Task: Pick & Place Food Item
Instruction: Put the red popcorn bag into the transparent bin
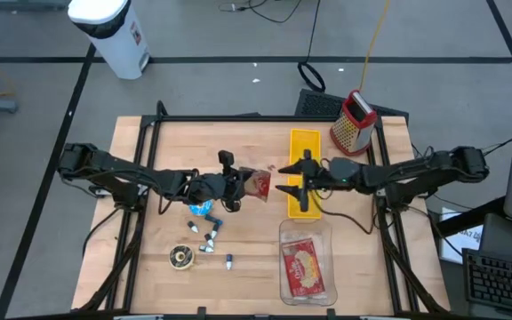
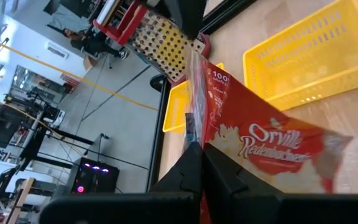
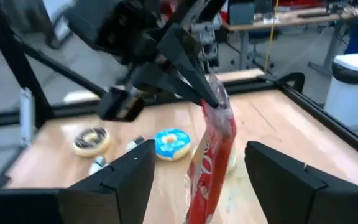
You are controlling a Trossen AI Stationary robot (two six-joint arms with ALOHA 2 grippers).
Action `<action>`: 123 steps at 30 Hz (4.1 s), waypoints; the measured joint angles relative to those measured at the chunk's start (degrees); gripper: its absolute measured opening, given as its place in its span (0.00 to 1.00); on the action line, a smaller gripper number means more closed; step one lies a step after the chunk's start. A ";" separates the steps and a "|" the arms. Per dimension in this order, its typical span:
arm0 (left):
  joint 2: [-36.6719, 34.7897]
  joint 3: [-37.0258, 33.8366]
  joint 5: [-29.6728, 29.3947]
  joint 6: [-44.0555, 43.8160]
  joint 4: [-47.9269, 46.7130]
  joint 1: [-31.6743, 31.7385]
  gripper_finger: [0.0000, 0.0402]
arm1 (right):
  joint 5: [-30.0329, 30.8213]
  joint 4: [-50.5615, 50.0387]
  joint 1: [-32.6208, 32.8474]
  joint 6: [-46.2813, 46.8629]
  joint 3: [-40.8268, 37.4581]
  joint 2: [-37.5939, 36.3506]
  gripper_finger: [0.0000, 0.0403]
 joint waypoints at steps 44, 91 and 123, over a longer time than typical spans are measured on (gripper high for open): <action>0.57 0.08 -0.17 -17.71 -0.04 0.17 0.04 | -7.31 -6.51 -5.74 -3.35 11.10 11.56 0.01; -24.52 -28.08 -2.82 -41.32 23.85 -0.63 0.56 | 33.36 -18.85 50.40 22.50 4.47 -5.17 0.00; -24.50 -28.41 -2.86 -43.61 23.45 -0.57 0.56 | 34.99 -15.90 52.77 31.63 -0.51 7.80 0.00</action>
